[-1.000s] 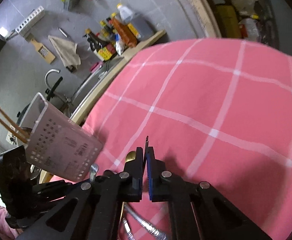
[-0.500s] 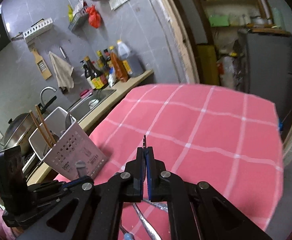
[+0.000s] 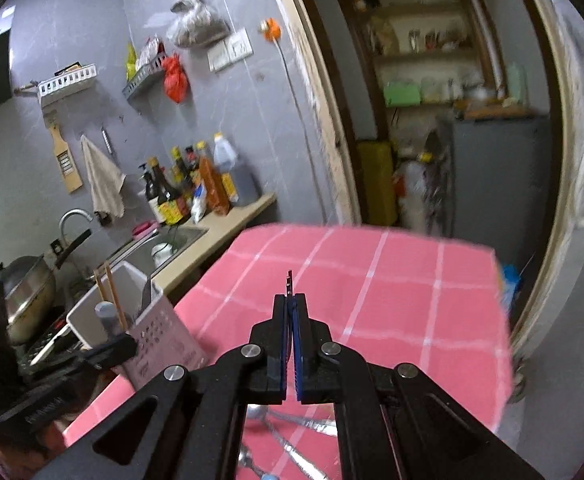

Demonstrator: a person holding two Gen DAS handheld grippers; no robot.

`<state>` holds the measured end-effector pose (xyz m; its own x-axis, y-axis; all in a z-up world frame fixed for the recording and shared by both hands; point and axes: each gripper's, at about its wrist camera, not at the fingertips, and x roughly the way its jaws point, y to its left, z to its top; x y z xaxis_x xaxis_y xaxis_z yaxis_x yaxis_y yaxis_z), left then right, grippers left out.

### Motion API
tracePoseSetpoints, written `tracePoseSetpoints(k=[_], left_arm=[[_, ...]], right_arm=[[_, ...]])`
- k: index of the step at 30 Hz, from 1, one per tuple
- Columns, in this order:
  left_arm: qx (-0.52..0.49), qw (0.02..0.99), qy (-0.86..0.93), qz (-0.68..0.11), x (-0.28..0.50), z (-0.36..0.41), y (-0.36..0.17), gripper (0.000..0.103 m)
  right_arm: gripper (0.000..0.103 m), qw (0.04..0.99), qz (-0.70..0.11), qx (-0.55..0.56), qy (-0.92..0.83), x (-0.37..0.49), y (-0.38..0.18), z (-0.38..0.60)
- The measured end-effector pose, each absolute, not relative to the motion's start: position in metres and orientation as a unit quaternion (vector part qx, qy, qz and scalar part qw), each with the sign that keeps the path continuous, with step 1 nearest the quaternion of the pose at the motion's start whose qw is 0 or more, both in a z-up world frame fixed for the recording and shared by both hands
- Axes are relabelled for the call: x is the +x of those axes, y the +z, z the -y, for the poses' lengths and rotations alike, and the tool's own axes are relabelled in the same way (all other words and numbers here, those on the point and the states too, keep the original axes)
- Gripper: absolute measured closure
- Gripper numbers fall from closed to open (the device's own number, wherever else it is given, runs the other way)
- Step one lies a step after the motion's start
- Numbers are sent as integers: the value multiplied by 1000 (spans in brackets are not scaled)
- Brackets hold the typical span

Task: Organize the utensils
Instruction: 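Lift the spoon with the left tool while the right tool carries the fork to the caddy, then open both tools to drop the spoon and fork into the caddy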

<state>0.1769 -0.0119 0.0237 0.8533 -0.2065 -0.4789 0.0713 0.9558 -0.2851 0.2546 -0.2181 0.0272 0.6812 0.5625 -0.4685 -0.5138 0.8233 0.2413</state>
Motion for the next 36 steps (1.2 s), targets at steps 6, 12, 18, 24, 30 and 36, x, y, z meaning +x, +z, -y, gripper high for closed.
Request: tracePoseSetpoints(k=[6, 12, 18, 24, 30, 36], left_arm=[[-121, 967, -74, -210, 179, -16, 87, 103], [-97, 982, -40, -159, 182, -61, 127, 103], [-77, 987, -20, -137, 185, -91, 122, 103], [-45, 988, -20, -145, 180, -92, 94, 103], [-23, 988, -23, -152, 178, -89, 70, 103], [-19, 985, -18, -170, 182, -94, 53, 103]], right_arm=[[100, 939, -204, 23, 277, 245, 77, 198], [100, 946, -138, 9, 294, 241, 121, 158], [100, 938, -115, -62, 322, 238, 134, 96], [100, 917, -138, -133, 348, 234, 123, 49], [100, 902, -151, -187, 359, 226, 108, 27], [100, 890, -173, -201, 371, 224, 91, 17]])
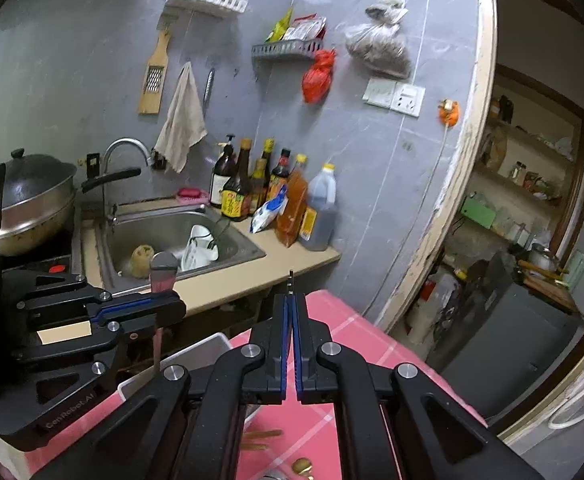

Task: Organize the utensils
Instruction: 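Open both tools to drop the spoon and fork into the caddy, then grasp a small silver spoon with the left tool while the right tool grasps the gold spoon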

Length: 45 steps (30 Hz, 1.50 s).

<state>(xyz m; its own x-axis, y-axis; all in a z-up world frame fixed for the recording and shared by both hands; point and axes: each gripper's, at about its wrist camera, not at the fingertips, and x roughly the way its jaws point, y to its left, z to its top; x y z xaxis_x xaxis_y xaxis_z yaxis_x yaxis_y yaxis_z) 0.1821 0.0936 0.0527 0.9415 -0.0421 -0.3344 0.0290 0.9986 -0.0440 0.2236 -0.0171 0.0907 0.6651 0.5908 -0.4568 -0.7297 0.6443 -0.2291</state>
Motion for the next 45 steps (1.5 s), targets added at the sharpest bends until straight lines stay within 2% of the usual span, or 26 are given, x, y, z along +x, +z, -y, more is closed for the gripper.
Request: tracePoseSetpoints(k=[9, 11, 14, 16, 19, 21, 25, 26, 27, 29, 30, 34, 45], left_arm=[[-46, 975, -22, -216, 185, -103, 28, 103], [-54, 973, -28, -224, 184, -104, 26, 103], [-61, 970, -31, -233, 184, -103, 25, 101], [-67, 970, -32, -233, 182, -103, 26, 97], [-79, 972, -33, -218, 173, -102, 32, 85], [-87, 975, -32, -202, 165, -101, 38, 65], [-86, 980, -35, -177, 149, -89, 49, 60], [-83, 980, -37, -176, 145, -84, 51, 57], [-81, 980, -41, -176, 140, -77, 51, 50], [-78, 980, -46, -177, 133, -65, 50, 41], [-75, 980, -51, -179, 129, -57, 49, 41], [-72, 973, -72, -205, 122, -28, 35, 41], [-117, 928, -75, -345, 139, 32, -40, 41]], right_arm=[[99, 874, -232, -165, 395, 232, 70, 14], [93, 873, -240, -145, 400, 233, 70, 20], [79, 874, -246, -109, 404, 235, 75, 31], [78, 878, -246, -87, 402, 235, 79, 38], [73, 886, -244, -50, 392, 235, 86, 56], [56, 897, -236, -24, 374, 233, 91, 75], [40, 918, -226, 1, 327, 223, 94, 119], [34, 921, -227, 4, 315, 220, 92, 131], [28, 925, -229, 6, 302, 217, 88, 144], [23, 930, -236, 9, 282, 210, 79, 168], [21, 931, -241, 10, 275, 208, 75, 177], [20, 929, -284, 9, 239, 203, 46, 214], [20, 888, -399, -1, 228, 209, -31, 260]])
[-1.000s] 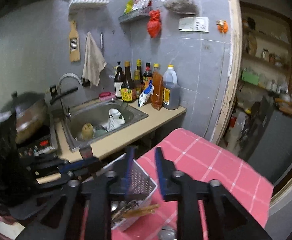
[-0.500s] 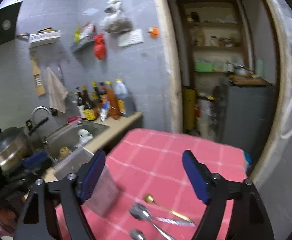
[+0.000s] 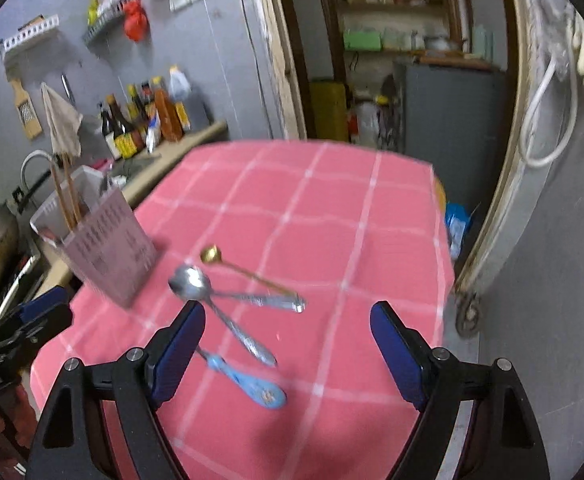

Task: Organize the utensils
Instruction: 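Grasp a small silver spoon with the left tool while the right tool grasps the gold spoon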

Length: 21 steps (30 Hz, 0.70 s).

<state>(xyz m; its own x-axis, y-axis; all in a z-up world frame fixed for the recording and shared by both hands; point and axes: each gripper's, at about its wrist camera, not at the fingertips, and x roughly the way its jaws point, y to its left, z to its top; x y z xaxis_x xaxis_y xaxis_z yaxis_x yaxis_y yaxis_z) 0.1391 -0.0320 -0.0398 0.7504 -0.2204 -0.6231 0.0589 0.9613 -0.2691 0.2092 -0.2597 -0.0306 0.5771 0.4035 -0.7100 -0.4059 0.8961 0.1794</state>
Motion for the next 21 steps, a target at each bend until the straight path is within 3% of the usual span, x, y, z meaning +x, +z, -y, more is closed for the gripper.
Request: tracePoseSetpoints(k=[5, 10, 15, 21], left_arm=[[-144, 905, -62, -396, 159, 34, -67, 41], [-182, 884, -44, -428, 179, 32, -88, 43], [-203, 866, -28, -457, 194, 31, -104, 63], [-219, 852, -24, -474, 203, 33, -111, 73]], right_arm=[[20, 869, -426, -8, 250, 223, -53, 263], [29, 852, -444, -14, 279, 244, -70, 260], [43, 831, -457, -28, 316, 274, -83, 247], [59, 811, -464, -56, 352, 307, -94, 224]])
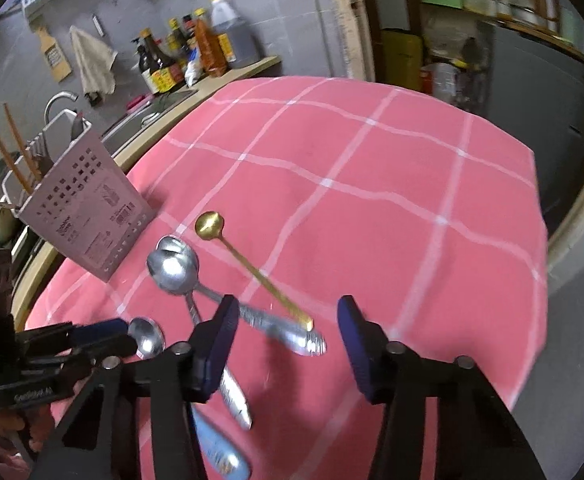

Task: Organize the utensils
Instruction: 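Grasp a small silver spoon with the left tool while the right tool grasps the gold spoon, then lift both spoons and carry them up over the white caddy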

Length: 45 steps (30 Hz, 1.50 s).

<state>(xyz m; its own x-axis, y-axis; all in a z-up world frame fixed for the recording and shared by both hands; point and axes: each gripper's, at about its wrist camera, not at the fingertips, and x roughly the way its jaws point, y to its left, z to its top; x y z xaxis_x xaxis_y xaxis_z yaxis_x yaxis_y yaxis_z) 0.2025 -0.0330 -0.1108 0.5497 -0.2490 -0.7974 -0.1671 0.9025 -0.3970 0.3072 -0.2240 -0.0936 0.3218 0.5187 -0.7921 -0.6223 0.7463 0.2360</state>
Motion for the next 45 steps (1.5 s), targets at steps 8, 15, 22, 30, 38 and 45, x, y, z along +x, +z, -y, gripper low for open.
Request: tracePoseSetpoints(k=[8, 15, 22, 30, 38, 45], left_arm=[[-200, 847, -3, -493, 211, 38, -114, 92], [-195, 843, -26, -501, 221, 30, -117, 98], [-182, 835, -69, -515, 233, 21, -115, 99], [-172, 833, -78, -520, 235, 21, -114, 99], [-186, 834, -74, -514, 236, 23, -112, 100], [-194, 836, -70, -508, 240, 25, -110, 100]], right_arm=[[77, 778, -499, -111, 365, 333, -113, 186], [92, 767, -532, -78, 350, 316, -119, 200], [92, 755, -561, -24, 339, 285, -117, 208], [90, 776, -537, -22, 331, 308, -104, 186], [80, 777, -517, -68, 353, 356, -107, 133], [80, 755, -521, -124, 377, 356, -117, 111]])
